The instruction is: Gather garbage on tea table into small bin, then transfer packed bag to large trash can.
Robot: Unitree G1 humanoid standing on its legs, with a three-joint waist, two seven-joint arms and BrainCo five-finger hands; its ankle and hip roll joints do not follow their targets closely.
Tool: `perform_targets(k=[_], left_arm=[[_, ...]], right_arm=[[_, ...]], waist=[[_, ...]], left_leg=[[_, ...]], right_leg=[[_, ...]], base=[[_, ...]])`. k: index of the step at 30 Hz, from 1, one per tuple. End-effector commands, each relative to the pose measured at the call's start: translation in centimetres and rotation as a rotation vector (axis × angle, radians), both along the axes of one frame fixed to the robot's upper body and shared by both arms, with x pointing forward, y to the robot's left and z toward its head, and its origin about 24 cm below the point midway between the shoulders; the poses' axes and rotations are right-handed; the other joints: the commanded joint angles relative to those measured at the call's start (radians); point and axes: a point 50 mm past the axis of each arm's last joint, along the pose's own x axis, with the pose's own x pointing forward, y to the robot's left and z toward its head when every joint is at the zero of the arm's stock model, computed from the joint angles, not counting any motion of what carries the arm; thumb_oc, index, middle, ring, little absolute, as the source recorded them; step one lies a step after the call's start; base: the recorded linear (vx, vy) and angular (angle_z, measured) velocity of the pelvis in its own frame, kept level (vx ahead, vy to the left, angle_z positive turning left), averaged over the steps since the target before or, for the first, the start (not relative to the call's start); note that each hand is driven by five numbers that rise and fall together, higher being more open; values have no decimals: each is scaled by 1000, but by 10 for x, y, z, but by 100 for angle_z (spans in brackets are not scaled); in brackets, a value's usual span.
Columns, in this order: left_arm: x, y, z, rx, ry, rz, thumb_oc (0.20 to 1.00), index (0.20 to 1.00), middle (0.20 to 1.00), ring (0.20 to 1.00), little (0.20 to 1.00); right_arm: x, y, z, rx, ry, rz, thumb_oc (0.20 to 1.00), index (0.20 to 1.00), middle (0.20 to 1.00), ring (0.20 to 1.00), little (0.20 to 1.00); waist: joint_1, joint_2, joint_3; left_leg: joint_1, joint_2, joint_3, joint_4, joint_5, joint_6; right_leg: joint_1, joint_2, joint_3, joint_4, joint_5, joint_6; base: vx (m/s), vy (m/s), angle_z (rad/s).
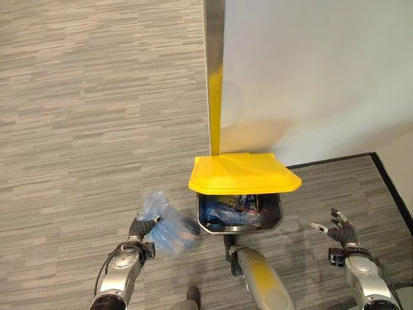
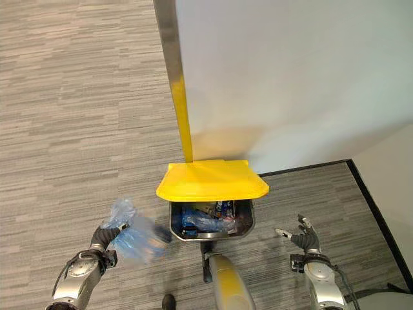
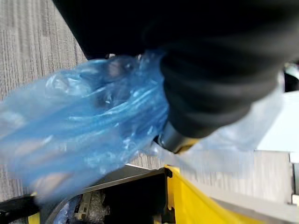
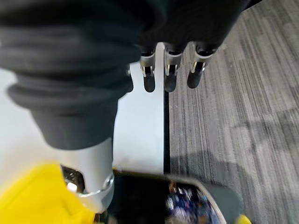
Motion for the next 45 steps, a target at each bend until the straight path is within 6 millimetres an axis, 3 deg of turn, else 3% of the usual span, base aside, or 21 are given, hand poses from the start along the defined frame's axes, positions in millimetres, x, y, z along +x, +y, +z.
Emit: perform_targets(k=[1, 4, 5, 6, 9, 10, 13, 14, 15, 16, 17, 20, 21, 25, 26, 29, 32, 35, 38, 44, 45], left_arm=[[-1, 12, 17, 66, -82, -44, 200, 200, 200, 200, 200], [10, 0, 22, 70, -112, -111, 200, 200, 200, 200, 200], [10, 0, 22, 71, -112, -110, 200, 200, 200, 200, 200], [17, -5, 25, 73, -130, -128, 200, 200, 200, 200, 200], [27, -10, 31, 73, -161, -148, 200, 200, 200, 200, 200], [38, -15, 40, 78, -201, -173, 200, 200, 200, 200, 200], [56, -25, 55, 91, -262, -222, 200, 200, 200, 200, 200], [56, -25, 55, 91, -263, -222, 200, 200, 200, 200, 200], [69, -31, 69, 117, -311, -260, 200, 200, 200, 200, 200], [69, -31, 69, 117, -311, -260, 200, 200, 200, 200, 200], [78, -37, 81, 142, -357, -307, 200, 200, 200, 200, 200], [87, -47, 95, 152, -409, -359, 200, 200, 200, 200, 200], [90, -57, 103, 150, -445, -408, 200, 200, 200, 200, 200], [92, -75, 117, 157, -501, -510, 200, 200, 200, 200, 200], [92, -91, 122, 142, -530, -586, 200, 200, 200, 200, 200], [91, -101, 127, 134, -549, -639, 200, 200, 200, 200, 200], [95, -127, 144, 115, -622, -726, 200, 200, 200, 200, 200], [102, -156, 182, 84, -769, -805, 200, 200, 200, 200, 200], [108, -171, 208, 108, -865, -834, 200, 200, 200, 200, 200], [122, -180, 198, 218, -799, -844, 200, 200, 200, 200, 200], [129, -180, 185, 285, -730, -841, 200, 200, 200, 200, 200]], right_arm=[[12, 16, 4, -2, -31, 97, 1000, 1000, 1000, 1000, 1000], [44, 52, 19, 6, -99, 272, 1000, 1000, 1000, 1000, 1000], [44, 53, 20, 7, -100, 273, 1000, 1000, 1000, 1000, 1000], [59, 69, 30, 2, -138, 349, 1000, 1000, 1000, 1000, 1000], [75, 83, 45, -26, -190, 414, 1000, 1000, 1000, 1000, 1000], [90, 95, 62, -54, -246, 463, 1000, 1000, 1000, 1000, 1000], [110, 108, 84, -112, -307, 516, 1000, 1000, 1000, 1000, 1000], [110, 108, 85, -112, -308, 516, 1000, 1000, 1000, 1000, 1000], [125, 107, 103, -156, -353, 512, 1000, 1000, 1000, 1000, 1000], [125, 107, 103, -156, -353, 512, 1000, 1000, 1000, 1000, 1000], [139, 102, 123, -198, -396, 494, 1000, 1000, 1000, 1000, 1000], [151, 100, 143, -237, -440, 481, 1000, 1000, 1000, 1000, 1000], [158, 94, 157, -267, -469, 469, 1000, 1000, 1000, 1000, 1000], [167, 85, 175, -316, -489, 445, 1000, 1000, 1000, 1000, 1000], [172, 73, 185, -335, -490, 403, 1000, 1000, 1000, 1000, 1000], [176, 65, 193, -345, -497, 373, 1000, 1000, 1000, 1000, 1000], [182, 58, 208, -345, -519, 329, 1000, 1000, 1000, 1000, 1000], [187, 62, 228, -350, -567, 338, 1000, 1000, 1000, 1000, 1000], [191, 66, 241, -353, -595, 345, 1000, 1000, 1000, 1000, 1000], [196, 75, 260, -386, -632, 361, 1000, 1000, 1000, 1000, 1000], [198, 82, 268, -398, -647, 371, 1000, 1000, 1000, 1000, 1000]], waist=[[37, -21, -55], [71, -10, -46], [68, -15, -47], [83, -12, -40], [96, -9, -29], [107, -9, -18], [120, -16, -2], [120, -16, -2], [127, -22, 13], [127, -22, 13], [131, -29, 23], [134, -39, 33], [137, -45, 41], [137, -56, 46], [136, -62, 46], [132, -65, 46], [116, -68, 48], [94, -73, 44], [82, -75, 52], [63, -66, 81], [54, -64, 96]], left_leg=[[80, -117, -9, 10, -98, 59], [83, -124, -18, 14, -109, 69], [81, -129, -20, 14, -105, 70], [78, -132, -26, 17, -107, 73], [68, -131, -34, 25, -108, 73], [53, -132, -43, 37, -107, 71], [22, -131, -53, 63, -108, 66], [21, -131, -54, 64, -108, 66], [-1, -132, -58, 82, -108, 62], [-1, -132, -58, 82, -109, 62], [-17, -134, -61, 95, -108, 60], [-25, -135, -58, 103, -108, 57], [-27, -136, -56, 104, -109, 57], [-24, -135, -47, 102, -113, 57], [-18, -136, -39, 98, -116, 57], [-12, -135, -32, 94, -120, 59], [-1, -140, -15, 89, -125, 63], [10, -142, 2, 80, -128, 64], [18, -143, 15, 63, -123, 63], [13, -143, 27, 59, -119, 61], [3, -144, 31, 64, -117, 60]], right_leg=[[-25, -71, 20, -201, 200, 117], [-27, -82, 10, -204, 204, 113], [-28, -87, 11, -205, 206, 114], [-31, -95, 5, -205, 206, 111], [-34, -103, 0, -205, 207, 109], [-40, -112, -5, -204, 209, 106], [-52, -123, -7, -203, 209, 102], [-52, -124, -8, -203, 209, 102], [-59, -130, -5, -202, 209, 100], [-59, -130, -5, -202, 209, 100], [-65, -132, -3, -201, 211, 99], [-68, -131, -7, -202, 212, 100], [-68, -130, -10, -203, 214, 102], [-68, -128, -18, -211, 220, 109], [-64, -127, -20, -217, 225, 116], [-62, -125, -19, -221, 228, 119], [-61, -121, -17, -226, 236, 124], [-60, -120, -20, -236, 243, 130], [-61, -121, -31, -243, 249, 133], [-83, -127, -45, -229, 244, 129], [-94, -129, -46, -222, 242, 127]], base=[[0, 0, 0], [-1, 4, -2], [0, 0, 0], [0, 6, 12], [-8, -7, 22], [-32, -30, 24], [-39, -44, 28], [-45, -52, 35], [-43, -40, 32], [-74, -68, 26], [-51, -47, 18], [-43, -41, 0], [-53, -56, -2], [-25, -23, -2], [-16, 2, -3], [-23, 15, -8], [-34, 29, -32], [-25, 15, -21], [-8, 1, -6], [-14, 2, -12], [-17, 7, -5]])
